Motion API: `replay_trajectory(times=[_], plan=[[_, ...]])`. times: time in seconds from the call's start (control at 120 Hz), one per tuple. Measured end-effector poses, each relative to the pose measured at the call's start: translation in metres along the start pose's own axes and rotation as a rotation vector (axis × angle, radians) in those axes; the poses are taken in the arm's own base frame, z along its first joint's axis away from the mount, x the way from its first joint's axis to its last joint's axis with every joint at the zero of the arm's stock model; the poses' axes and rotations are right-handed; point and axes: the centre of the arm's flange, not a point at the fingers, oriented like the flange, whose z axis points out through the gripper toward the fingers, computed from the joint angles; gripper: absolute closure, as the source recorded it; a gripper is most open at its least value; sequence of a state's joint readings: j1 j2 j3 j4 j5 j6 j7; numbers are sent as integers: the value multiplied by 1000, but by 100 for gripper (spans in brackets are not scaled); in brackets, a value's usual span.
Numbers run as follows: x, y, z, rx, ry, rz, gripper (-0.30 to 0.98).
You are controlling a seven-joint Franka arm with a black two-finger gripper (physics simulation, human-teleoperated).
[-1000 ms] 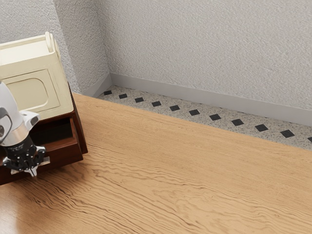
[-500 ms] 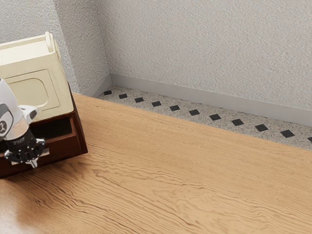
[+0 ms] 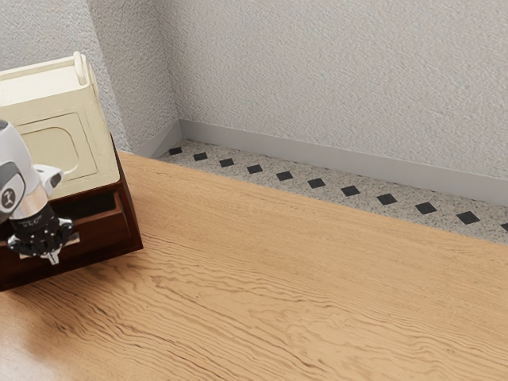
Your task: Push the drawer handle with one arm to close the drawer
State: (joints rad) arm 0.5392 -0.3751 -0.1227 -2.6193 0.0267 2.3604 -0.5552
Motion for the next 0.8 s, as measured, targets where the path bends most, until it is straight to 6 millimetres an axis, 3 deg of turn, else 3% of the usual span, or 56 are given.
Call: replay_trajectory(times=[0.25,0.8], plan=[[16,7,-1,-10,11,1,79],[45,4,4,-32,44,-38,79]])
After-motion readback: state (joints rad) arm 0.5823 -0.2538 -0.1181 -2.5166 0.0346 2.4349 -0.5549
